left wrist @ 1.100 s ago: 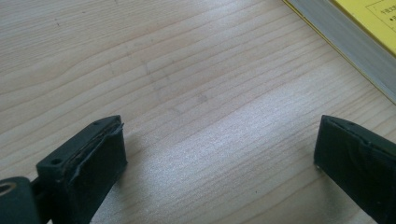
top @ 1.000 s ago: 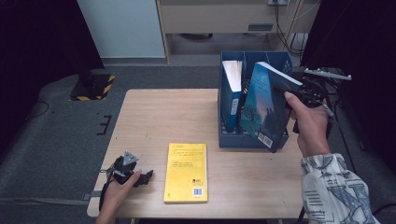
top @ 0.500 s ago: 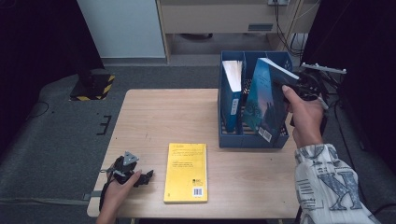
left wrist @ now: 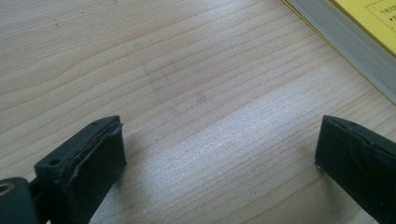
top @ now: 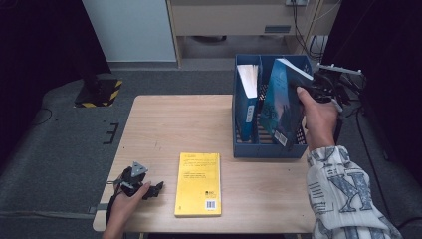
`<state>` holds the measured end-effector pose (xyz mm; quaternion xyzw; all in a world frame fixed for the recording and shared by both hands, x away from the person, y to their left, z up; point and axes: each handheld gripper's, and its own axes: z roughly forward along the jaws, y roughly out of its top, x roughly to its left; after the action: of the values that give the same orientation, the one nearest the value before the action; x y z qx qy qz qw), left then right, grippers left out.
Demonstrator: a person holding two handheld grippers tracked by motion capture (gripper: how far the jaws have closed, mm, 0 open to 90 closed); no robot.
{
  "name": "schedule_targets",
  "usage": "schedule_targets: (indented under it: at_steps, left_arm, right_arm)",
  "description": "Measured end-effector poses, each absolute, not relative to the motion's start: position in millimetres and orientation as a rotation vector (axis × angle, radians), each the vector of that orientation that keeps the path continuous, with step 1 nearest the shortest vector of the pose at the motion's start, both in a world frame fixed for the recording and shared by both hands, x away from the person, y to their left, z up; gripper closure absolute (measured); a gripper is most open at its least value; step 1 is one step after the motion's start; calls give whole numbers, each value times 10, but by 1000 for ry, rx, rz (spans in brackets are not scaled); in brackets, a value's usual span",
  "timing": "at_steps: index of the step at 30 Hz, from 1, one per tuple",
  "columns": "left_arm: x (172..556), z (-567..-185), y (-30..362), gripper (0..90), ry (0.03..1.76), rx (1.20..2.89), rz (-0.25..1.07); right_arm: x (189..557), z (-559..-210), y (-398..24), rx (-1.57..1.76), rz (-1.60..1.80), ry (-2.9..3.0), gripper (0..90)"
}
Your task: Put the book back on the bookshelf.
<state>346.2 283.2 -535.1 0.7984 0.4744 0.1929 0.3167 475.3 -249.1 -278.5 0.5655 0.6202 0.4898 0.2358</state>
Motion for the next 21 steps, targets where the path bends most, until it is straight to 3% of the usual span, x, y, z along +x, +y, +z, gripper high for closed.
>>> schedule_targets:
  at_steps: [21]
  left_arm:
    - [3463, -5352, 2830, 4, 1248, 2102, 508]
  right_arm:
    - [4904, -2788, -2450, 1578, 1361, 1618, 735]
